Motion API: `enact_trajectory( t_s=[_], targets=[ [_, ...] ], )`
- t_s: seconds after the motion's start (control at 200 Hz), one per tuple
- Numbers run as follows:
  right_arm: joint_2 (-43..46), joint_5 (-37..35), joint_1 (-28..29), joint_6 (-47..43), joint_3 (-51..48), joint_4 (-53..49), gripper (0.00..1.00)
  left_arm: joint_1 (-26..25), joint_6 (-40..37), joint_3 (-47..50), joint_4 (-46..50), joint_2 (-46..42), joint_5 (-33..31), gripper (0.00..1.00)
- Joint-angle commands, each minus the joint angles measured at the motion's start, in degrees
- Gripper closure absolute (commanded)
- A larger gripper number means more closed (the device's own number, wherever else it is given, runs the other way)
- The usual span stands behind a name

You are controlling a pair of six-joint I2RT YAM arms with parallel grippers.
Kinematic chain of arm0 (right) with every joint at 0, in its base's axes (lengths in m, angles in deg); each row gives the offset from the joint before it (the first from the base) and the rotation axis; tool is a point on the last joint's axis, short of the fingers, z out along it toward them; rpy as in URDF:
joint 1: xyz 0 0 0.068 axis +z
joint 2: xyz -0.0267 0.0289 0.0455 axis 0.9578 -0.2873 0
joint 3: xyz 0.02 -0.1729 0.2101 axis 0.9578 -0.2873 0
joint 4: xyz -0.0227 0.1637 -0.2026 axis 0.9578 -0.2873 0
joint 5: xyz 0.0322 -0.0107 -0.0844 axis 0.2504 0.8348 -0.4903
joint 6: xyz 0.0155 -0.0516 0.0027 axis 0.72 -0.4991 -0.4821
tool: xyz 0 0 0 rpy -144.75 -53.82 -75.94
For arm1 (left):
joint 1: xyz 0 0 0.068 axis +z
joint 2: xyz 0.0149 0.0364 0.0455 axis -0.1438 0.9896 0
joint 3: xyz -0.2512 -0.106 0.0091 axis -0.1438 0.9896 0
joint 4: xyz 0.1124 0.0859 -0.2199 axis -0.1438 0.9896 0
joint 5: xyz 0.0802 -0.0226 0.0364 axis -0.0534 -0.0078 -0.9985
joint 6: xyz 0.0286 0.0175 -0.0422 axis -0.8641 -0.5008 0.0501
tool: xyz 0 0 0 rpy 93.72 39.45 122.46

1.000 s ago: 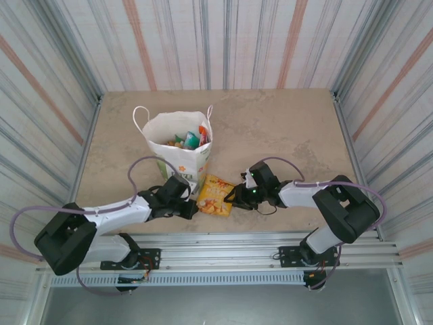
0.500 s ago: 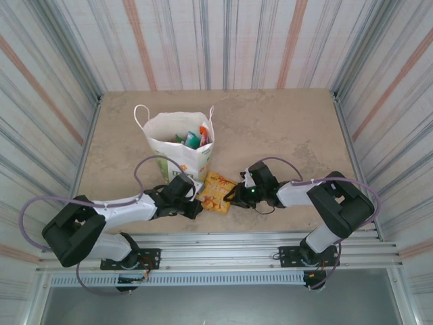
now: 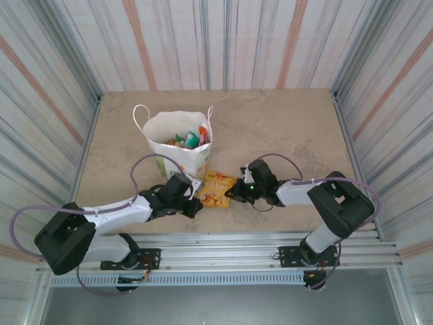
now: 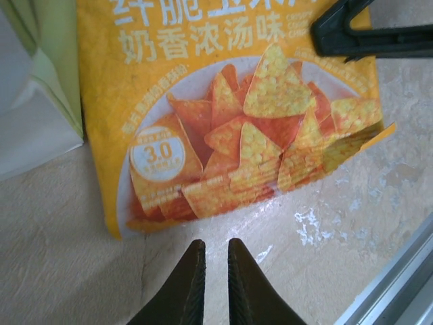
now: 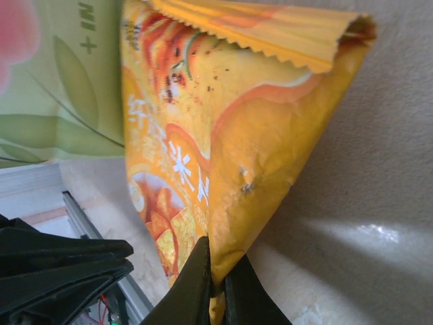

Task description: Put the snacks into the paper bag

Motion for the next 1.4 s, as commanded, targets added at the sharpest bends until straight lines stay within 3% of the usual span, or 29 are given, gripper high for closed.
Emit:
enact_trajectory(
  t_s=[0.0,0.281,0.456,0.611,0.887,1.122,1.393],
  targets=[
    [5.7,-2.7,-0.7,-3.0,-1.0,-5.0,0.94,-0.5,0.2,-1.8,3.3,-3.8,-1.2,0.83],
    [23.7,-4.2,-5.1,-9.1,-2.7,-17.0,1.0,-0.5,1.8,-6.5,10.6,-11.8,-1.7,0.76],
    [35.3,-5.4,-9.3,-12.9,1.6,-28.9,1.0,-0.5,1.8,-12.1,17.4,-14.9,-3.5,0.69],
    [39.5,-4.6,-12.8,-15.3,8.0,-35.8,1.0,0.0,1.6,-18.8,24.3,-15.5,-6.0,0.62],
    [35.3,-4.8,-13.8,-18.7,24.8,-44.1,1.0,6.1,1.2,-29.7,34.1,-15.1,-5.0,0.56],
    [24.7,-2.3,-13.8,-19.5,43.1,-50.9,1.0,9.4,-2.5,-39.7,42.0,-13.8,-7.9,0.53],
    [14.5,-1.5,-13.3,-14.3,61.8,-57.3,1.0,19.1,-6.5,-49.0,48.2,-10.1,-6.1,0.51]
  ],
)
